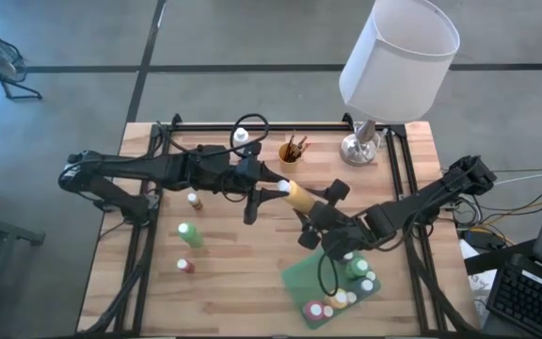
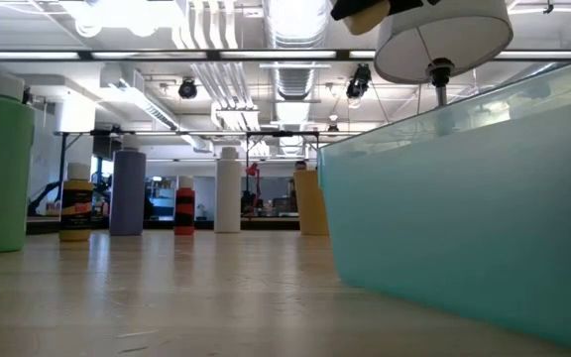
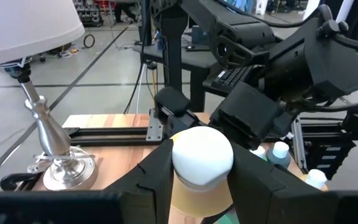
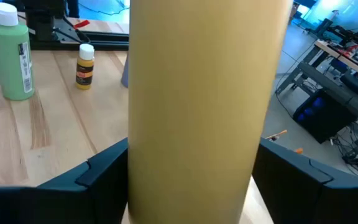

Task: Pick & Place Paint Supplies
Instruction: Put the yellow paint bottle into the green bin

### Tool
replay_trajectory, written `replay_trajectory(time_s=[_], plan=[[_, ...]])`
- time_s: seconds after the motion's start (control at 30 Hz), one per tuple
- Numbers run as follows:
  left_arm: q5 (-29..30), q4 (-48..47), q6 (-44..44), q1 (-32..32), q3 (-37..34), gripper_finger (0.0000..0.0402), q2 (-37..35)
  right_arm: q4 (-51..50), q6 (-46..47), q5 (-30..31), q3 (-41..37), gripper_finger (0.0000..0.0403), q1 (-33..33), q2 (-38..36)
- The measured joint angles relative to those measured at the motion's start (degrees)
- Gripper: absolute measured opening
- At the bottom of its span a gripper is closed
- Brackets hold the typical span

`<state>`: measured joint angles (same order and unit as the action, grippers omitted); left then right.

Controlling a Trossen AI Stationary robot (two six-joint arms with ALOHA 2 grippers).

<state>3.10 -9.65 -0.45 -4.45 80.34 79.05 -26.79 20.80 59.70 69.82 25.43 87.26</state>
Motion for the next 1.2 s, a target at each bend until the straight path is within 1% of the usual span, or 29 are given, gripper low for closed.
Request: replay_trajectory(time_s=[0.33, 0.43, 0.57, 0.87, 1.07, 1.2], plan=[[0.21, -0.17, 0.14, 0.00, 0.00, 0.0128, 0.00, 0.02, -0.13, -0.17, 0.00, 0.0232, 0.02, 0.00], [0.21, -0.22, 0.15, 0.00, 0.00, 0.0128, 0.00, 0.01, -0.17, -0.15, 0.00, 0.0222, 0.02, 0.00], [0.18, -0.24, 0.14, 0.00, 0.00, 0.0128, 0.00, 0.02, -0.24, -0.15, 0.00, 0.0221, 0.02, 0.00], [-0.24, -0.26, 0.08, 0.00, 0.00, 0.0128, 0.00, 0.02, -0.48, -0.13, 0.00, 0.0241, 0.04, 0.00], [-0.41, -0.28, 0.07, 0.00, 0.00, 0.0130, 0.00, 0.03, -0.46, -0.07, 0.00, 0.0223, 0.04, 0.00], [-0.55, -0.28, -0.02, 0.00, 0.00, 0.0142, 0.00, 0.01, -0.53, -0.02, 0.00, 0.0218, 0.04, 0.00]])
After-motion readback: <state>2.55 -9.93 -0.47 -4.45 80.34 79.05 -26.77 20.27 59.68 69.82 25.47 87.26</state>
